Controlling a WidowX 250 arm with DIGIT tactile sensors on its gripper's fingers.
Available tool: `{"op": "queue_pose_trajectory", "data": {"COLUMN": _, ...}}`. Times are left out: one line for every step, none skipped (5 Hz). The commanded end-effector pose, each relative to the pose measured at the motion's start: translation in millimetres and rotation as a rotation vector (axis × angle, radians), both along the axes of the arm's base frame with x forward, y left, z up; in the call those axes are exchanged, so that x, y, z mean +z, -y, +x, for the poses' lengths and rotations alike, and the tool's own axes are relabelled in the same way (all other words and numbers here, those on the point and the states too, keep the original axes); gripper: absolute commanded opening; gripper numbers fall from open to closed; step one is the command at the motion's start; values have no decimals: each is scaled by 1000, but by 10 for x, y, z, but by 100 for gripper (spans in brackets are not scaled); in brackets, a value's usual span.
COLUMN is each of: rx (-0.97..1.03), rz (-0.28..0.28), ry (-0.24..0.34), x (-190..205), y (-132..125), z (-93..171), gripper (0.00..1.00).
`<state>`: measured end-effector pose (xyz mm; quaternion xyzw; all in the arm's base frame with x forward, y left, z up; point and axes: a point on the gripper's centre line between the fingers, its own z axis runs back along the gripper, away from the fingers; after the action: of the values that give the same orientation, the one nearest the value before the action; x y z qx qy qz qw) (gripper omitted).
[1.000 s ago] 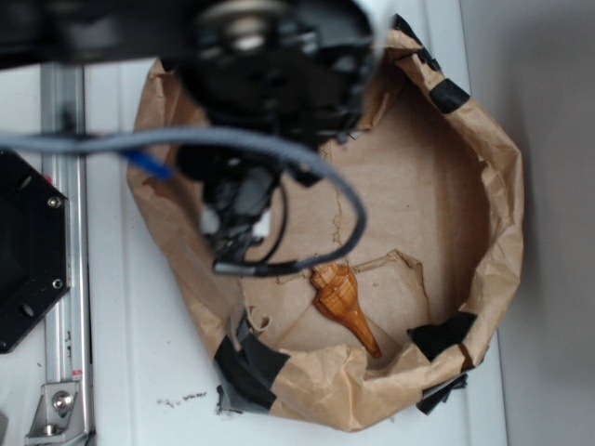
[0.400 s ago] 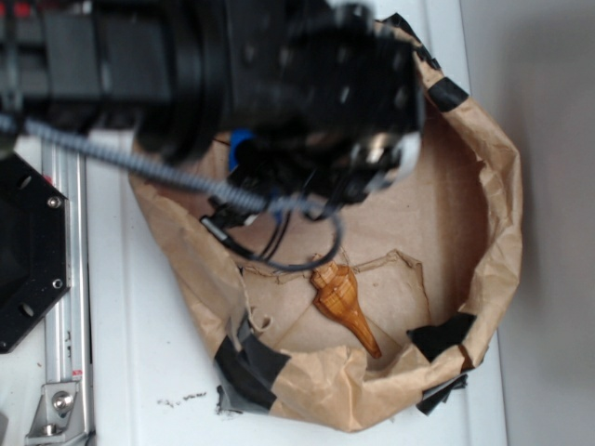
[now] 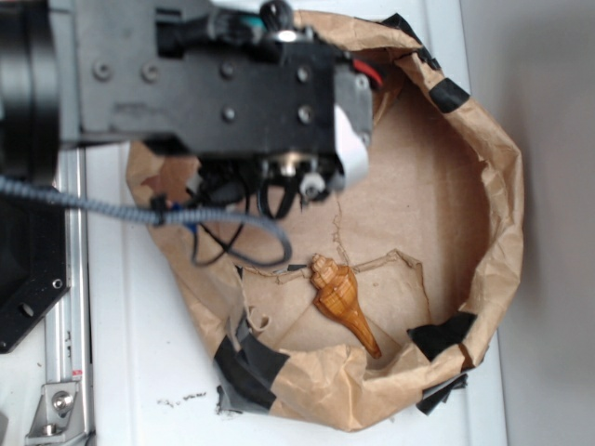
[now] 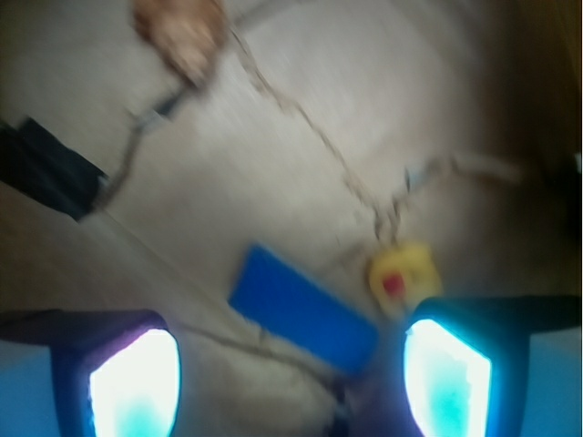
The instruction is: Grab the blue sponge.
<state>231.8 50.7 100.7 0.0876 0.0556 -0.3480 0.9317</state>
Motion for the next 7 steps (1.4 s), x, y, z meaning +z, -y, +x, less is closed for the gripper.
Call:
{"op": "queue_pose_trajectory", "data": {"rx": 15, "rz": 10, "ry": 47, "x": 72, "y": 15, "z": 43, "gripper": 100}}
{"op": "queue_pose_trajectory", "data": {"rx": 15, "rz": 10, "ry": 47, "x": 72, "y": 15, "z": 43, "gripper": 100}}
{"op": "queue_pose_trajectory", "data": {"rx": 15, "rz": 10, "ry": 47, "x": 72, "y": 15, "z": 43, "gripper": 100}}
{"op": "queue_pose_trajectory", "data": {"rx": -111, "rz": -61, "ry": -31, "x": -236, "y": -58, "z": 28, "gripper": 100}}
{"op": "queue_pose_trajectory", "data": {"rx": -146, "rz": -103, "ry": -111, "x": -502, "y": -82, "z": -28, "gripper": 100}}
{"op": "queue_pose_trajectory", "data": {"rx": -208, "rz": -107, "ry": -147, "x": -550, "y": -59, "z": -179, "gripper": 100}}
{"op": "queue_pose_trajectory", "data": {"rx": -218, "rz": -95, "ry": -132, "x": -430, "y": -101, "z": -299, "gripper": 100}}
